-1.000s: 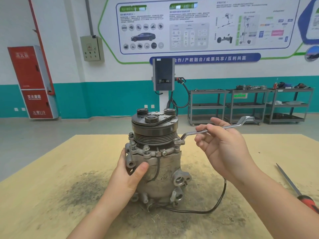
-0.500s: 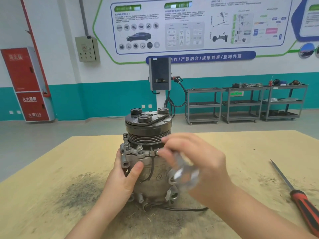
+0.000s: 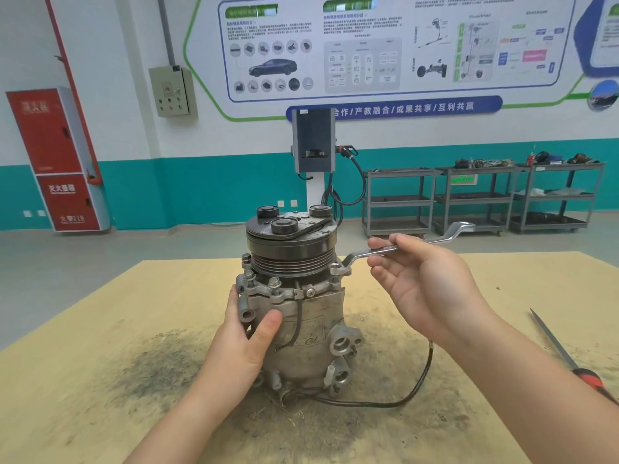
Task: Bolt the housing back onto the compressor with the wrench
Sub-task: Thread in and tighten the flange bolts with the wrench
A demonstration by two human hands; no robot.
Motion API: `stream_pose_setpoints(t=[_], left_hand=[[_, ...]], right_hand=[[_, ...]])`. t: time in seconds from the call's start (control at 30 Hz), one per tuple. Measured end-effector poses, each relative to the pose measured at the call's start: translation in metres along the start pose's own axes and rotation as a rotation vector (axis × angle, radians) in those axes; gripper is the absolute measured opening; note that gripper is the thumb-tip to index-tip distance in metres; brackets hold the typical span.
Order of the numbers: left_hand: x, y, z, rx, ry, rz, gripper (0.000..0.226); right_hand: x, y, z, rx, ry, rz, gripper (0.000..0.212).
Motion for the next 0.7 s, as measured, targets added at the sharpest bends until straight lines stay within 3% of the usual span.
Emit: stream_pose_setpoints(t=[0.1, 0.17, 0.3, 0.4, 0.5, 0.6, 0.7], left_hand=[[-0.002, 0.000, -0.001, -0.003, 0.004, 0.000, 0.126], [-0.002, 0.000, -0.001, -0.002, 0.005, 0.000, 0.128], [-0.005, 0.000, -0.003, 0.001, 0.004, -0.006, 0.129], [-0.006, 0.000, -0.004, 0.018, -0.019, 0.013, 0.122], [-0.006, -0.001, -0.003, 0.031, -0.042, 0.023, 0.111], [-0.007, -0.001, -0.004, 0.018, -0.032, 0.026, 0.117], [-0.008, 0.000, -0.004, -0.006, -0.023, 0.010, 0.122]], right_hand=[[0.001, 0.002, -0.003, -0.013, 0.011, 0.007, 0.016], [0.005, 0.002, -0.001, -0.061, 0.137, 0.058, 0.012], [0.011, 0.001, 0.018, -0.296, 0.702, 0.414, 0.010], [0.022, -0.008, 0.038, -0.584, 1.074, 0.858, 0.027], [0.033, -0.015, 0.051, -0.684, 1.329, 1.232, 0.037], [0.026, -0.021, 0.053, -0.631, 1.218, 0.986, 0.026], [0.008, -0.021, 0.042, -0.355, 0.845, 0.573, 0.019]])
Point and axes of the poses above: each hand's wrist, its own z-axis away from the middle knuckle, its own y-axis out of the back of the hand, x = y × z, the point moved 3 cm from there along -z, towards the middle knuckle, and after that the axes turned 9 degrees about -z, right-handed, at the moved point
